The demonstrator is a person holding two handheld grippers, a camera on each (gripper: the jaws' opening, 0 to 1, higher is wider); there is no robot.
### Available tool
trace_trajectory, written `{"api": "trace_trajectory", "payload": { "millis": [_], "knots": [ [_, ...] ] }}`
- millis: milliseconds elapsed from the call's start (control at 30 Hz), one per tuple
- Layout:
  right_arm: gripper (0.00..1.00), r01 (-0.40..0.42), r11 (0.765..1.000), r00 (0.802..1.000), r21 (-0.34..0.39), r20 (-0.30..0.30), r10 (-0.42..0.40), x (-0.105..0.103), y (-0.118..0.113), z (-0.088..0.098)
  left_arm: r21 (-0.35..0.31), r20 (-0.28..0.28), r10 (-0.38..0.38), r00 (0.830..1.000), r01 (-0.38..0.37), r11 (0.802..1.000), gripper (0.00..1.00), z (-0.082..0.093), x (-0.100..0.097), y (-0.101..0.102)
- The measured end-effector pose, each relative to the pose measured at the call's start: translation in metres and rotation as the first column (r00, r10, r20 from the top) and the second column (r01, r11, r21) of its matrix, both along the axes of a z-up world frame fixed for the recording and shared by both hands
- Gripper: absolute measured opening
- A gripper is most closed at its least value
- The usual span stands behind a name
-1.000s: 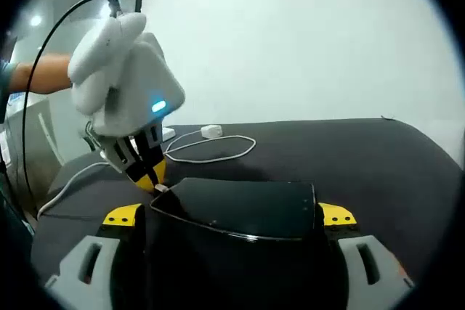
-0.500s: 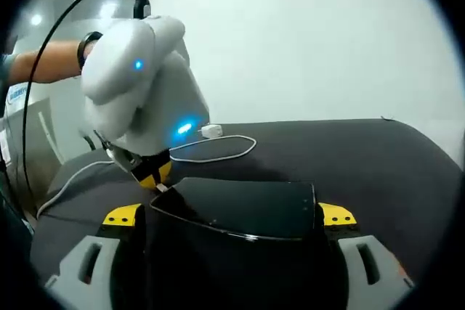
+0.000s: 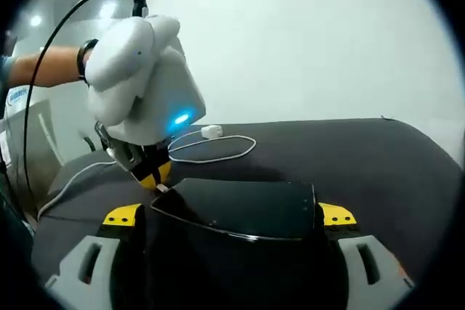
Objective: Connect the charging cable to the phone, plug the charger into the socket, and turn on the power strip switch to charge the phone.
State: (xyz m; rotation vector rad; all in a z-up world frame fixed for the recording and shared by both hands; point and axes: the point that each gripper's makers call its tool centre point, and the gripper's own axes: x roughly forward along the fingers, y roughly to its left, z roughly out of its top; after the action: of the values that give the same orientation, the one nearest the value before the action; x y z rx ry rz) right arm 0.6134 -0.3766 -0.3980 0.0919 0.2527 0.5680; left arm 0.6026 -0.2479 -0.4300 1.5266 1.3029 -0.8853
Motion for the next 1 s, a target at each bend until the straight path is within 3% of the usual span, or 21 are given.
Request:
{"api": "trace_trajectory", "payload": {
  "millis": [133, 200, 233, 400, 500, 600, 667, 800, 867, 1000],
  "knots": [
    [0.93, 0.001, 1.0, 1.0, 0.002, -0.001, -0.001, -0.001, 0.0, 0.0, -0.042, -0.019, 0.043, 0.999, -0.044, 0.998, 0.0, 0.001, 0.0, 0.0],
    [0.93, 0.001, 1.0, 1.0, 0.001, -0.001, -0.001, 0.001, -0.001, 0.0, -0.052, -0.041, 0.09, 0.995, -0.093, 0.994, 0.0, 0.0, -0.001, 0.0],
    [0.93, 0.001, 1.0, 1.0, -0.001, 0.0, -0.001, 0.001, -0.001, 0.0, -0.054, -0.056, 0.154, 0.987, -0.157, 0.986, 0.0, 0.0, -0.003, 0.001],
    [0.93, 0.0, 1.0, 1.0, -0.003, 0.001, 0.0, 0.0, -0.001, 0.0, -0.067, -0.084, 0.136, 0.987, -0.141, 0.988, 0.0, 0.0, -0.001, 0.0],
    [0.93, -0.001, 1.0, 1.0, -0.004, 0.001, 0.001, 0.0, -0.001, -0.001, -0.046, -0.053, 0.105, 0.993, -0.108, 0.993, 0.0, 0.0, -0.002, -0.001],
    [0.93, 0.0, 1.0, 1.0, -0.003, 0.001, 0.0, 0.0, -0.001, 0.0, 0.024, 0.026, 0.107, 0.994, -0.108, 0.994, 0.0, 0.001, -0.001, -0.001],
    [0.93, 0.001, 1.0, 1.0, -0.001, 0.001, -0.001, 0.0, -0.001, 0.0, 0.052, 0.07, 0.057, 0.996, -0.06, 0.997, 0.0, 0.002, -0.001, -0.002],
    [0.93, 0.0, 1.0, 1.0, -0.003, 0.001, 0.0, 0.0, -0.001, -0.001, 0.037, 0.134, 0.057, 0.989, -0.062, 0.997, 0.0, 0.003, -0.002, -0.002],
    [0.93, 0.001, 1.0, 1.0, -0.006, 0.002, -0.001, 0.0, -0.001, -0.001, 0.003, 0.148, 0.102, 0.984, -0.103, 0.995, 0.0, 0.003, 0.002, -0.002],
    [0.93, 0.001, 1.0, 1.0, -0.007, 0.002, -0.001, 0.0, -0.001, -0.001, -0.049, 0.146, 0.121, 0.982, -0.115, 0.992, 0.0, 0.006, 0.006, -0.003]
  ]
}}
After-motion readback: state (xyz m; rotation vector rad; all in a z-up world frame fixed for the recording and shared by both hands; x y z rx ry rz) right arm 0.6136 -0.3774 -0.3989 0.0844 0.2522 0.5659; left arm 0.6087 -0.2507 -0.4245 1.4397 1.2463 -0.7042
